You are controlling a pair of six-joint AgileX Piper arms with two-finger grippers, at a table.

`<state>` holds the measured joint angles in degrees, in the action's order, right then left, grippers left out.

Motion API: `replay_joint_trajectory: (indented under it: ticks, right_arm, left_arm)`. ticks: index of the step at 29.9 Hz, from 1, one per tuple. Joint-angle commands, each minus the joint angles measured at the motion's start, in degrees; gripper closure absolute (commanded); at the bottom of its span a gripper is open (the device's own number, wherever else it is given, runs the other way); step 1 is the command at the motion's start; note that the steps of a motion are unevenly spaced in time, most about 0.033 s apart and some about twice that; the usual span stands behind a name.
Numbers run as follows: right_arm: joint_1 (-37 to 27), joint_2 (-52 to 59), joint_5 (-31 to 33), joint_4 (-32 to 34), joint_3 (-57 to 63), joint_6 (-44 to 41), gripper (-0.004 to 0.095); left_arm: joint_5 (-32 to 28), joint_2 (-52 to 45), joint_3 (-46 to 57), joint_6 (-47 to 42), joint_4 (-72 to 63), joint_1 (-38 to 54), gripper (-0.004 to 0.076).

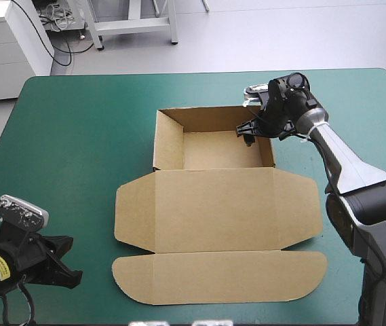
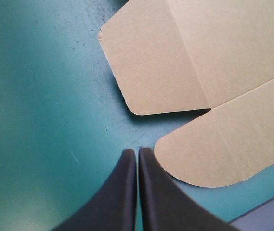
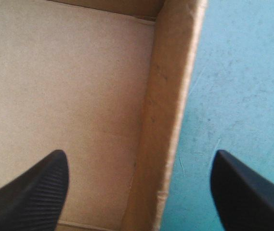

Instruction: Fold the box

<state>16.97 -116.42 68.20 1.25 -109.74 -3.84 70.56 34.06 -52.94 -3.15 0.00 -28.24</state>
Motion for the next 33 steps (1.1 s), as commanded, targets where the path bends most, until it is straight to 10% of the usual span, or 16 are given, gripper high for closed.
replay_joint_trajectory:
  ticks: [1, 4, 19, 33]
  right_arm:
    - [-0.5, 2.9, -1.2, 0.2, -1.7, 0.6, 0.0509]
    - [-1.4, 2.8, -1.1, -1.6, -1.7, 0.6, 0.0917]
    - [-4.7, 8.5, -1.1, -0.2, -2.7, 3.8, 0.091]
    - [-32.5, 20.5, -1.1, 9.6, -3.4, 6.4, 0.0929]
  left_arm:
    - [-2.7, 0.3, -1.2, -0.1, 0.0, -0.3, 0.0731]
    - [-2.7, 0.3, -1.2, -0.1, -0.3, -0.3, 0.0731]
    - [-2.5, 0.3, -1.2, -0.1, -0.3, -0.3, 0.0731]
    - [-2.5, 0.3, -1.2, -0.1, -0.3, -0.3, 0.0731]
